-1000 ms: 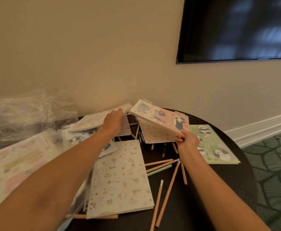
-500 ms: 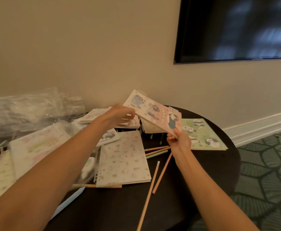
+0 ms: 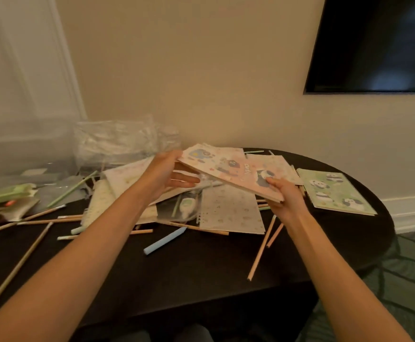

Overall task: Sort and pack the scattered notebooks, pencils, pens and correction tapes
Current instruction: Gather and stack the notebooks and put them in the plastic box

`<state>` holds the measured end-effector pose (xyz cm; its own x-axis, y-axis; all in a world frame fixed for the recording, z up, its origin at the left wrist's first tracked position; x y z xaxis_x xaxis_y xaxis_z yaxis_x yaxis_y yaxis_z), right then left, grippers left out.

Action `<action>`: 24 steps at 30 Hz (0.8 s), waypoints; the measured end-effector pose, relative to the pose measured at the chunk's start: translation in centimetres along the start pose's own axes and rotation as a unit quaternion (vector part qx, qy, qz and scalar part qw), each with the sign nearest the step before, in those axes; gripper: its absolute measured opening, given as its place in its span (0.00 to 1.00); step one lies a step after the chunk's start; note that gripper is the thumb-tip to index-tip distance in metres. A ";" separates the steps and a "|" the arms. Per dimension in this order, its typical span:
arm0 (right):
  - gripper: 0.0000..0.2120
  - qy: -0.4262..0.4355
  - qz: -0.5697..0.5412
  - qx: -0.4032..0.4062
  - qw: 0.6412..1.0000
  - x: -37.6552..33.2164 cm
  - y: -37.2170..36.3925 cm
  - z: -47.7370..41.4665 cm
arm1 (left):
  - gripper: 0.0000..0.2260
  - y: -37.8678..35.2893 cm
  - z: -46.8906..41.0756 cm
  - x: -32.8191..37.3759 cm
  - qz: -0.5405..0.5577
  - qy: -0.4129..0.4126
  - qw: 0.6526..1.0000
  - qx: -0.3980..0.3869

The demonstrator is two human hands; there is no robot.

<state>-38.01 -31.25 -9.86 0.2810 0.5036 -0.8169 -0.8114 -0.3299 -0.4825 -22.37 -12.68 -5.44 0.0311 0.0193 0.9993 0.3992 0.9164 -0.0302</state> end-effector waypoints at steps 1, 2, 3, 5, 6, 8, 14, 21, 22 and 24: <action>0.10 -0.001 -0.020 0.000 1.000 0.2 0.0 0.2 | 0.14 1.3 -0.1 -0.5 -0.054 -0.014 0.998 0.037; 0.13 -0.006 -0.038 -0.008 0.999 0.4 0.0 0.6 | 0.14 2.7 -0.2 -1.0 -0.111 -0.033 0.990 0.077; 0.16 -0.014 -0.044 -0.016 0.999 0.5 -0.1 1.0 | 0.13 4.1 -0.4 -1.6 -0.177 -0.065 0.976 0.109; 0.17 -0.049 -0.023 -0.038 0.998 0.7 -0.3 1.7 | 0.14 6.1 -0.5 -2.7 -0.366 -0.161 0.910 0.110; 0.15 -0.072 -0.005 -0.047 0.996 0.8 -0.4 1.8 | 0.18 6.7 -0.5 -3.2 -0.463 -0.209 0.856 0.091; 0.14 -0.105 0.044 -0.066 0.991 1.3 -0.8 2.1 | 0.27 7.6 -0.3 -4.3 -0.598 -0.272 0.751 0.071; 0.14 -0.089 0.124 -0.049 0.987 2.2 -1.3 2.7 | 0.09 9.4 0.2 -4.3 -0.666 -0.277 0.684 0.109; 0.16 0.009 0.056 0.033 0.998 4.4 -2.8 3.8 | 0.08 9.6 0.6 -3.2 -0.640 -0.287 0.700 0.138; 0.17 0.020 0.054 0.044 0.997 4.7 -3.0 3.9 | 0.07 9.7 0.6 -3.2 -0.661 -0.279 0.683 0.134; 0.18 0.032 0.050 0.073 0.996 5.4 -3.2 4.3 | 0.07 9.7 0.6 -3.2 -0.697 -0.261 0.659 0.108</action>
<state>-36.05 -24.03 -11.36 0.2240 0.4209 -0.8790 -0.9010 -0.2543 -0.3514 -19.21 -3.62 -8.93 -0.5696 -0.8184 -0.0753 -0.4349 0.2223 0.8726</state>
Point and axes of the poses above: each hand's wrist, its own z-axis away from the middle knuckle, its own y-axis out of the back of the hand, x = y × z, the point moved 1 cm from there along -z, towards the middle knuckle, and after that the axes turned 15 degrees about x, right-handed, at the moved point
